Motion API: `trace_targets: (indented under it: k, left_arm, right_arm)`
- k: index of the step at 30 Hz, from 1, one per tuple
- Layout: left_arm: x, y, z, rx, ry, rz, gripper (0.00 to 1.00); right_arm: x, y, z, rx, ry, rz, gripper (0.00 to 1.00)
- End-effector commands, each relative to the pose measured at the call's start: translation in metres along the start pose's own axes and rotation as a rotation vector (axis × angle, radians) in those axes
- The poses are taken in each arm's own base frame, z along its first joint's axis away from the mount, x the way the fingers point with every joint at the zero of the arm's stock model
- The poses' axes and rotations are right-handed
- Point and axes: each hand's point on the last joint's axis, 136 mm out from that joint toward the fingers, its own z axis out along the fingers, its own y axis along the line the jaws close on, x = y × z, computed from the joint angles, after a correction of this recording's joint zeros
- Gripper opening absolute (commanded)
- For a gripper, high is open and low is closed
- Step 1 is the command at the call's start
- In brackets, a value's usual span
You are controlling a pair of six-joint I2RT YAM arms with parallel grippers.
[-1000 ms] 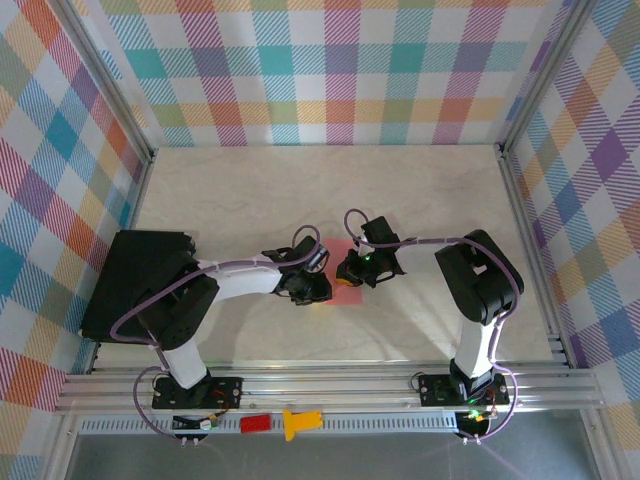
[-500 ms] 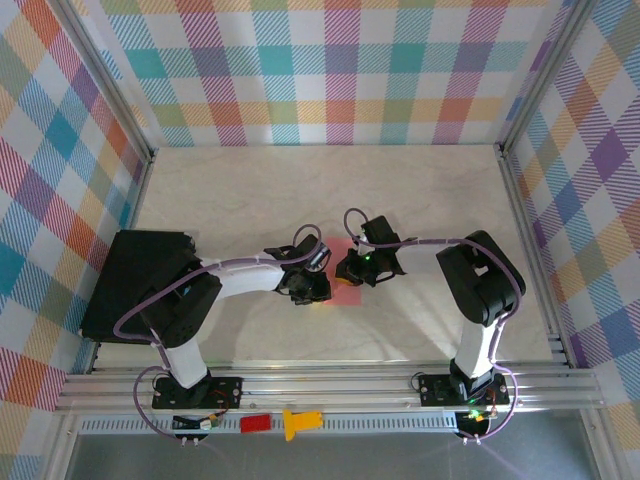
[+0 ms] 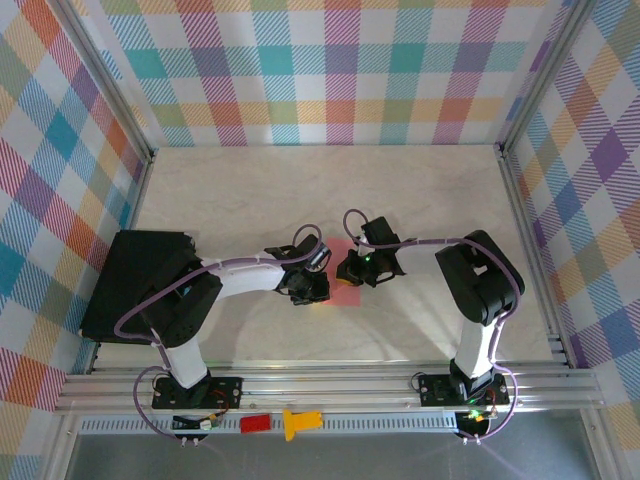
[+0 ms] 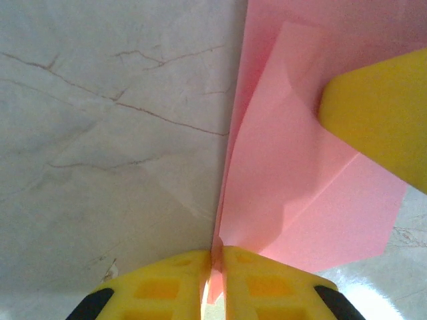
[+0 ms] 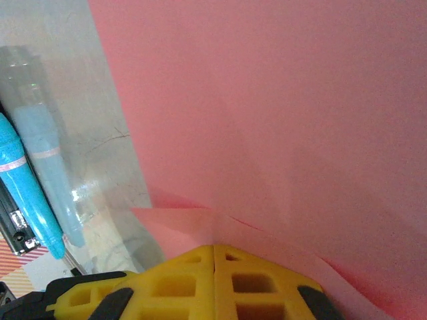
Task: Fold a paper plane with a square sheet of paper (pick it up from the middle)
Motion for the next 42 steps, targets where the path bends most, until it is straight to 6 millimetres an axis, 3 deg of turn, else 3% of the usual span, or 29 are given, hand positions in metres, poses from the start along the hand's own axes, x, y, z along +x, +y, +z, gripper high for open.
trace_targets:
  k: [1, 4, 10, 13, 16, 20, 26, 42]
  left_arm:
    - [0.031, 0.037, 0.023, -0.137, 0.108, -0.023, 0.14]
    - [0.023, 0.028, 0.012, -0.118, 0.074, -0.013, 0.15]
    - [-0.016, -0.006, -0.045, -0.008, -0.161, 0.009, 0.2]
    - [-0.022, -0.022, -0.056, 0.077, -0.204, 0.019, 0.22]
    - [-0.019, -0.045, -0.05, 0.201, -0.172, 0.033, 0.19]
    - [-0.012, -0.05, -0.032, 0.237, -0.103, 0.014, 0.1]
    - [-0.009, -0.036, -0.013, 0.193, -0.065, -0.026, 0.05]
    - [-0.006, 0.002, 0.014, 0.121, -0.039, -0.14, 0.03]
  right_arm:
    - [0.01, -0.03, 0.01, 0.096, 0.024, 0.018, 0.05]
    - [0.013, -0.04, 0.012, 0.126, 0.029, 0.026, 0.04]
    - [0.017, -0.05, 0.013, 0.16, 0.034, 0.033, 0.04]
    - [0.017, -0.052, 0.013, 0.163, 0.035, 0.037, 0.04]
    - [0.018, -0.053, 0.014, 0.164, 0.036, 0.041, 0.03]
    - [0.018, -0.053, 0.014, 0.162, 0.036, 0.042, 0.03]
    - [0.019, -0.055, 0.014, 0.164, 0.038, 0.044, 0.03]
    - [0.021, -0.054, 0.014, 0.156, 0.04, 0.038, 0.03]
